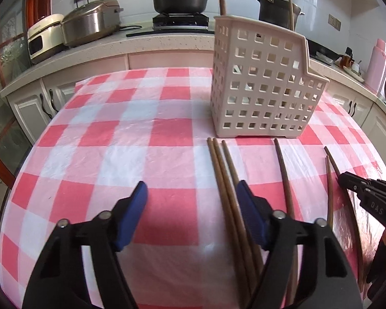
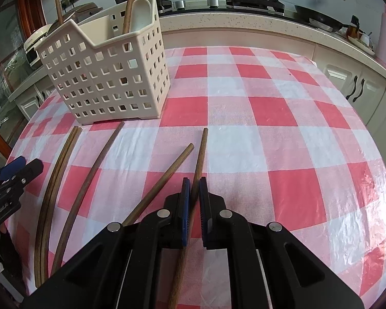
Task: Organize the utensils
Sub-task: 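Close the right tool on a chopstick while the left tool grasps another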
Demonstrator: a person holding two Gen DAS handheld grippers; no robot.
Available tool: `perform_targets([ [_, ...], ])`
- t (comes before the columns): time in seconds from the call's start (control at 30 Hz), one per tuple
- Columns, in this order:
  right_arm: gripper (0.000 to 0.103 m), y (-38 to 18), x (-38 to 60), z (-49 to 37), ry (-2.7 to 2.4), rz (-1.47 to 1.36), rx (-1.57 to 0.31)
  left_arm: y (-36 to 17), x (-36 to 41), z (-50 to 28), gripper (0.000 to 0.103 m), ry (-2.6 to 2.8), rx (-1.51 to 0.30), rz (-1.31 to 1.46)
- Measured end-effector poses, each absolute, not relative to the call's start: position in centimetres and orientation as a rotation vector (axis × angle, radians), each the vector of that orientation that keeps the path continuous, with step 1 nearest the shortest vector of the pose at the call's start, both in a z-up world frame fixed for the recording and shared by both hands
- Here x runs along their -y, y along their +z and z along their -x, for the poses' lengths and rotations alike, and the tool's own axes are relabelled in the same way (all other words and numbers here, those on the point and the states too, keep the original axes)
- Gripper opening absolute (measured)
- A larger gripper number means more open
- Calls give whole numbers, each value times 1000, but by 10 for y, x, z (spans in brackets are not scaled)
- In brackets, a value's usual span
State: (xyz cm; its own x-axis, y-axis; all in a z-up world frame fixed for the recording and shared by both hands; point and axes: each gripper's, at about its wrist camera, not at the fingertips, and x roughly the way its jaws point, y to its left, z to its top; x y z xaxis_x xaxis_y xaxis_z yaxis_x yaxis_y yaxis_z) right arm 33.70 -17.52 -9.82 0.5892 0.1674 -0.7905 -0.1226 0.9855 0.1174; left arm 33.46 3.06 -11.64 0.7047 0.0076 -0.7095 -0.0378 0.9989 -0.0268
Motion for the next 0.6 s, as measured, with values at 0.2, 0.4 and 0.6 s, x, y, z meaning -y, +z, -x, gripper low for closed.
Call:
perform_targets([
  [0.2,8,-99,182,-337,195,-89,-925,-128,-24,-352,48,50,-851,33],
  [0.4,8,-98,183,-337,206,-101,-926,-134,-22,-357,48,51,-873,27],
  [0.6,8,-98,183,-341,211,-91,-937,-136,-20,-365,40,52,-885,14],
])
